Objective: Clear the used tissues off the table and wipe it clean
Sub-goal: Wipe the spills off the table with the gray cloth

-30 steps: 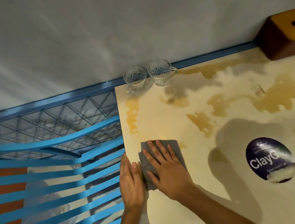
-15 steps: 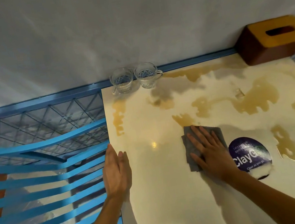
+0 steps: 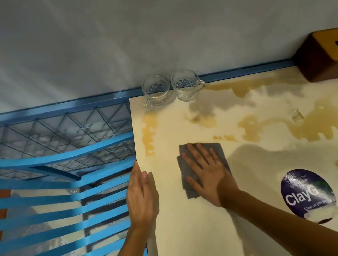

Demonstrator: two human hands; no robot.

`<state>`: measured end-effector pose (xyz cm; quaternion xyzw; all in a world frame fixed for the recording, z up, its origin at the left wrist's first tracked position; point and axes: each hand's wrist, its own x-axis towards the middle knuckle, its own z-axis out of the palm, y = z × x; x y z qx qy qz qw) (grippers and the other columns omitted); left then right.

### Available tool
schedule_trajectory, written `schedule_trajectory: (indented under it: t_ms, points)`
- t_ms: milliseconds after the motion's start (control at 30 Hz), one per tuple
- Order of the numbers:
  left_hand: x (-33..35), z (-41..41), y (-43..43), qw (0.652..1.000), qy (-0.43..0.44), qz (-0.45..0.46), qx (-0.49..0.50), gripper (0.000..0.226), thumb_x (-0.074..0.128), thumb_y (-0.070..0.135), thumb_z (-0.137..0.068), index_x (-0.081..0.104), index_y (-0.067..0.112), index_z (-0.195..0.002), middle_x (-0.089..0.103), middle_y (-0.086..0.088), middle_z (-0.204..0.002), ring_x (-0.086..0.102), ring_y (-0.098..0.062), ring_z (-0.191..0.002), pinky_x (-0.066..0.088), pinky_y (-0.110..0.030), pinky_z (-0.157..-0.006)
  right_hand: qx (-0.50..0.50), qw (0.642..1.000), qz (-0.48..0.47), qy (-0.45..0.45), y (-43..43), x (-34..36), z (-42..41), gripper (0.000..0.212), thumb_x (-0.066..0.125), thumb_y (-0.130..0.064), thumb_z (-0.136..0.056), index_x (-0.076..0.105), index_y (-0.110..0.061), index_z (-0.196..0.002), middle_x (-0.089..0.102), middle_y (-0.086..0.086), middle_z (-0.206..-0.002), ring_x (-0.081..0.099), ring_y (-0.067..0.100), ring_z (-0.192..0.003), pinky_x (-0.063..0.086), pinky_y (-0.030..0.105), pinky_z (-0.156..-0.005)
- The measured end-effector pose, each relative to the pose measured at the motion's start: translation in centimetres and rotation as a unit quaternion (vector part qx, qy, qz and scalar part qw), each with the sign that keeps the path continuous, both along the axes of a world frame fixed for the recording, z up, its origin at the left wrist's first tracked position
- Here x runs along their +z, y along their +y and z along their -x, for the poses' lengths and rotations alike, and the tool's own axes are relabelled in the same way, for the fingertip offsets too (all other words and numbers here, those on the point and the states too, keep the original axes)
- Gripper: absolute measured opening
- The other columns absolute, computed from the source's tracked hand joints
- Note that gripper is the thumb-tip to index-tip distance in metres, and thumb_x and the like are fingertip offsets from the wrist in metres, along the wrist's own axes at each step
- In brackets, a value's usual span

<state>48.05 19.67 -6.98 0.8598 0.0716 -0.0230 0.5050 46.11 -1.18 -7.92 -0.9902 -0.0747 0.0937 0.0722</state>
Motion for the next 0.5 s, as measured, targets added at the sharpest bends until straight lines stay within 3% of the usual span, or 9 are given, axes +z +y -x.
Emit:
schedule_trajectory:
  t_ms: [67, 167, 267, 400, 500]
  points:
    - [0.2, -0.1, 0.1, 1.0, 0.0, 0.012, 0.007, 0.051, 0.03, 0.044, -0.103, 0.033, 0.021, -0.149, 0.04, 0.016, -0.133, 0.04, 0.005, -0.119, 0.027, 0.001, -0.091, 0.025, 0.999, -0.024, 0.006, 2.5, 0.1, -0.5, 0.065, 0.015, -0.055, -0.099, -0.006, -0.026, -0.154, -0.014, -0.001, -0.161, -0.018, 0.021, -0.148, -0.008, 0.042, -0.117]
    - [-0.5, -0.6, 0.5, 1.0, -0.008, 0.018, 0.004, 0.059, 0.025, 0.053, -0.098, 0.037, 0.023, -0.147, 0.047, 0.012, -0.139, 0.044, -0.002, -0.126, 0.033, -0.013, -0.101, 0.055, 0.998, -0.035, -0.017, 5.9, 0.1, -1.3, 0.065, 0.019, -0.055, -0.099, -0.002, -0.027, -0.154, -0.009, -0.001, -0.162, -0.015, 0.019, -0.148, -0.008, 0.041, -0.118]
    - [-1.2, -1.3, 0.7, 1.0, -0.012, 0.007, 0.005, 0.058, 0.024, 0.052, -0.097, 0.04, 0.025, -0.146, 0.048, 0.009, -0.142, 0.042, 0.003, -0.126, 0.03, -0.007, -0.102, 0.065, 0.997, -0.035, -0.031, 8.1, -0.3, -3.1, 0.066, 0.022, -0.054, -0.099, -0.001, -0.027, -0.155, -0.007, -0.002, -0.163, -0.014, 0.018, -0.149, -0.005, 0.046, -0.121]
    - [-1.2, -2.6, 0.6, 1.0, -0.012, 0.003, 0.001, 0.061, 0.023, 0.055, -0.097, 0.036, 0.024, -0.148, 0.045, 0.002, -0.148, 0.041, -0.007, -0.135, 0.035, -0.029, -0.112, 0.06, 0.997, -0.03, -0.034, 9.6, -0.6, -6.3, 0.066, 0.026, -0.051, -0.099, 0.001, -0.026, -0.155, -0.005, 0.0, -0.163, -0.011, 0.02, -0.149, 0.002, 0.048, -0.121]
    - [-1.3, -4.0, 0.4, 0.999, -0.026, -0.034, -0.011, 0.058, 0.021, 0.055, -0.099, 0.033, 0.029, -0.149, 0.044, 0.003, -0.149, 0.043, -0.009, -0.134, 0.038, -0.033, -0.11, 0.043, 0.998, -0.033, -0.032, 9.5, -0.6, -8.5, 0.066, 0.024, -0.051, -0.099, 0.0, -0.027, -0.155, -0.007, -0.001, -0.163, -0.012, 0.02, -0.149, 0.002, 0.047, -0.121]
